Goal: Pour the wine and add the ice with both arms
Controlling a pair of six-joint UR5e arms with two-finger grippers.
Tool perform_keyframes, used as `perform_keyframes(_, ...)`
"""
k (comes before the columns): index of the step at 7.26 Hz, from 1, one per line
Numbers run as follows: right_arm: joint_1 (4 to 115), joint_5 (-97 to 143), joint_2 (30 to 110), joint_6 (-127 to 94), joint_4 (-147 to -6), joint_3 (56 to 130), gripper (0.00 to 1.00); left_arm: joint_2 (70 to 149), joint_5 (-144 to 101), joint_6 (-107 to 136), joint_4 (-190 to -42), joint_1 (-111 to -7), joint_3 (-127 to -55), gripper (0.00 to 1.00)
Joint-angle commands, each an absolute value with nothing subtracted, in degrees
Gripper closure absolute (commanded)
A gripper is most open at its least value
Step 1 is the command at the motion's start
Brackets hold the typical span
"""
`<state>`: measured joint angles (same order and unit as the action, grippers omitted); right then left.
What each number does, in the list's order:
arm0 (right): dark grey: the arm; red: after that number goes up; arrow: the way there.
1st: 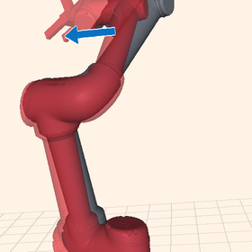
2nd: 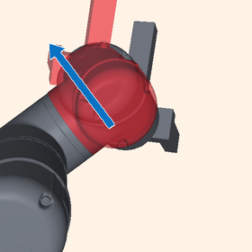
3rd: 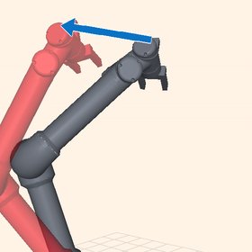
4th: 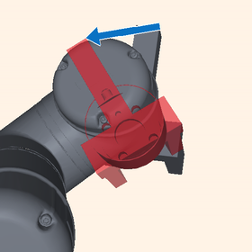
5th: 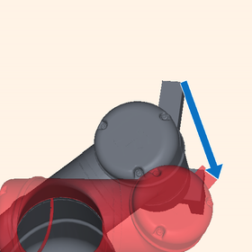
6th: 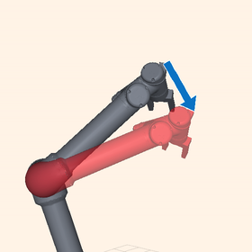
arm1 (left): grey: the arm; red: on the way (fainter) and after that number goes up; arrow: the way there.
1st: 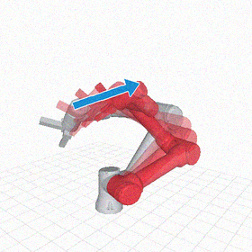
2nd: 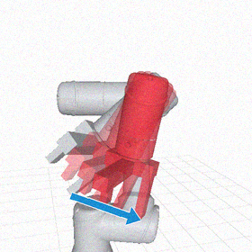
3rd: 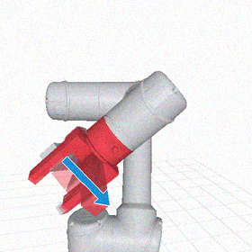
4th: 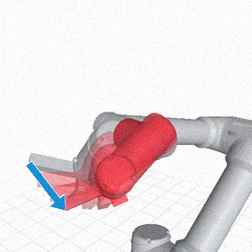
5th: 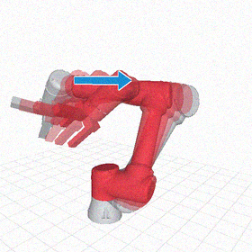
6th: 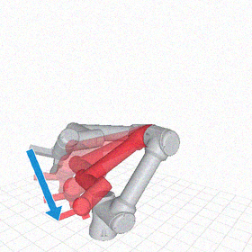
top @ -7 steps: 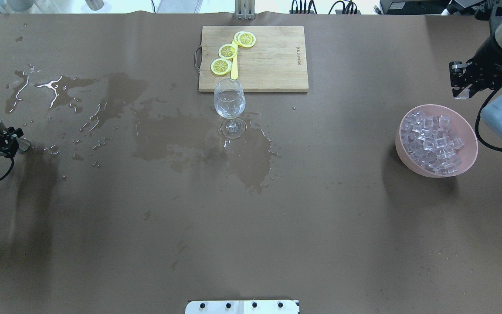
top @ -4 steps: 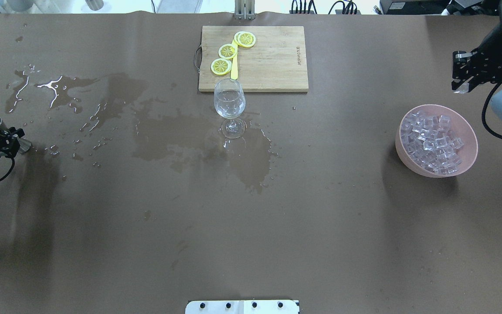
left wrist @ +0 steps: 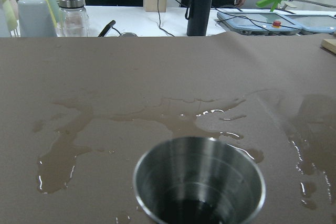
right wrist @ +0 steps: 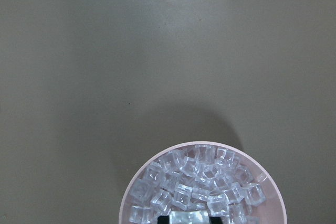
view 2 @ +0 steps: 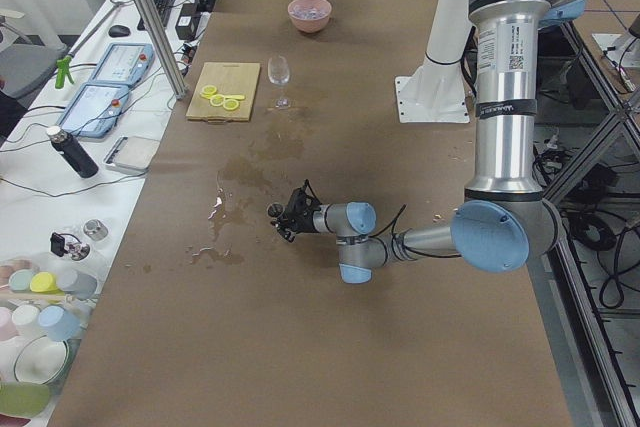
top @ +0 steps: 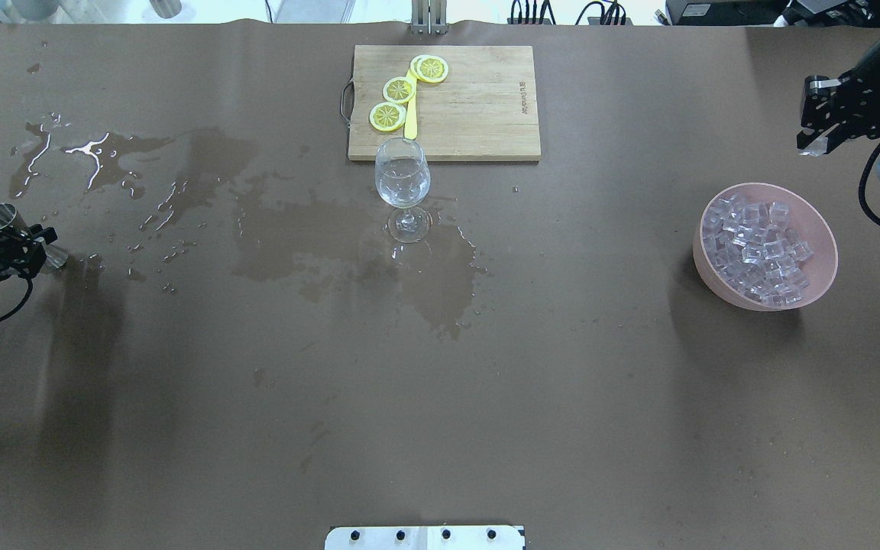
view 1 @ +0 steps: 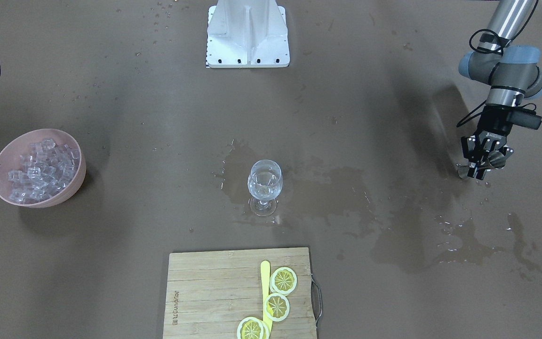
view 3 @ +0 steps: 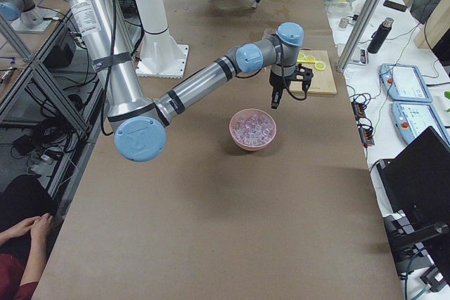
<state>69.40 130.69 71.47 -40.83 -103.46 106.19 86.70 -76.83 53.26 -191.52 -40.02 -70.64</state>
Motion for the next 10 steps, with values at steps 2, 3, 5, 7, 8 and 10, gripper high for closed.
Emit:
perform_keyframes(2,69.6,130.5,71.5,-40.8,-103.4,106.5,0.92,87.2,-80.7,53.3,-182.6,-43.6,-78.1,1.0)
perform_keyframes(3,69.6,130.5,71.3,-40.8,-103.4,106.5,0.92,87.9,-81.8,53.3,-177.0,-45.1,-82.9,1.0)
perform_keyframes(5,69.8,130.5,71.1,-40.9,-103.4,107.3,0.92,90.4,-81.7,53.4,-168.5,-45.3,-89.1,1.0)
perform_keyframes(7,69.8,130.6,71.1,-43.1,-103.4,108.2,0.92,93.9,-81.5,54.0,-161.2,-45.4,-93.2,1.0)
perform_keyframes(8,69.9,130.6,71.1,-43.5,-103.4,108.6,0.92,96.0,-81.2,54.2,-157.1,-45.4,-95.0,1.0)
perform_keyframes(10,69.8,130.5,70.7,-43.4,-103.4,109.2,0.92,102.3,-81.3,58.3,-149.4,-45.1,-96.5,1.0)
